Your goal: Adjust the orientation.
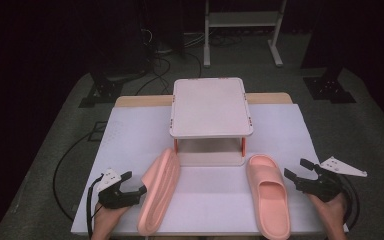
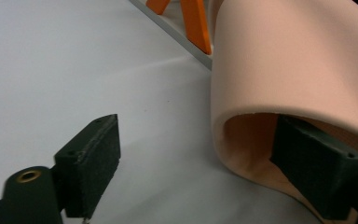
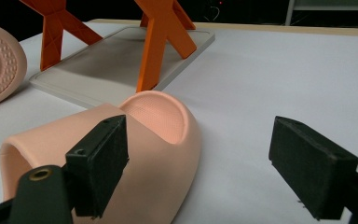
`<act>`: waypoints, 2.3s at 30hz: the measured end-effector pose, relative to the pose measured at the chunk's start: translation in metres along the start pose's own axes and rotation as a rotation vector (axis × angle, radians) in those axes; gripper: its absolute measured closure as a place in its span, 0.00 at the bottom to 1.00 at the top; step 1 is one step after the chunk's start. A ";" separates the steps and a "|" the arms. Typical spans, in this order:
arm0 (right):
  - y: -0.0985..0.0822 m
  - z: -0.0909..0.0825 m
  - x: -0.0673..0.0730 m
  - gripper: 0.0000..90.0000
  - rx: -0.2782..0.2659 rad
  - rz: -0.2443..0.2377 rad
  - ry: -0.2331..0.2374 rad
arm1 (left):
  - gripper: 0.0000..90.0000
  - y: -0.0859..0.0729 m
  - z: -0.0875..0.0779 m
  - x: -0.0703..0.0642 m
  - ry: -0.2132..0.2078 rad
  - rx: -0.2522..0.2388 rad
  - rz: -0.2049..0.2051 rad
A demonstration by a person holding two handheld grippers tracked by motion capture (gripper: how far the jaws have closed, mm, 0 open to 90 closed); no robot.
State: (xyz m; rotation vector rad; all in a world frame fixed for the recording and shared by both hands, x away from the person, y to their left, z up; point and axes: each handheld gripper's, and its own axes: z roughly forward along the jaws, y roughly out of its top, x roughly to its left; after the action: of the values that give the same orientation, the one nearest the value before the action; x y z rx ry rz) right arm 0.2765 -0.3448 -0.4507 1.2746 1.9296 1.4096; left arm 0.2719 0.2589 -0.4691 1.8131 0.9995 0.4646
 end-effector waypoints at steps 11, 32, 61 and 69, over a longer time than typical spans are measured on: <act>-0.001 0.001 0.002 0.21 0.004 -0.001 0.004 | 0.33 0.001 0.007 -0.004 -0.038 0.008 -0.004; -0.005 0.003 0.005 0.21 0.018 0.004 0.024 | 0.40 0.007 0.010 -0.015 -0.082 -0.018 -0.009; -0.006 -0.002 0.007 0.21 0.007 0.007 0.029 | 0.51 0.013 0.008 -0.033 -0.101 -0.078 0.029; -0.007 -0.007 0.009 0.21 -0.001 0.000 0.028 | 0.53 0.015 0.008 -0.036 -0.104 -0.097 0.031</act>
State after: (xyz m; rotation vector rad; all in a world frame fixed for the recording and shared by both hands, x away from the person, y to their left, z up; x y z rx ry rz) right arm 0.2639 -0.3416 -0.4525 1.2609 1.9475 1.4355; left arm 0.2626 0.2231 -0.4556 1.7493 0.8644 0.4256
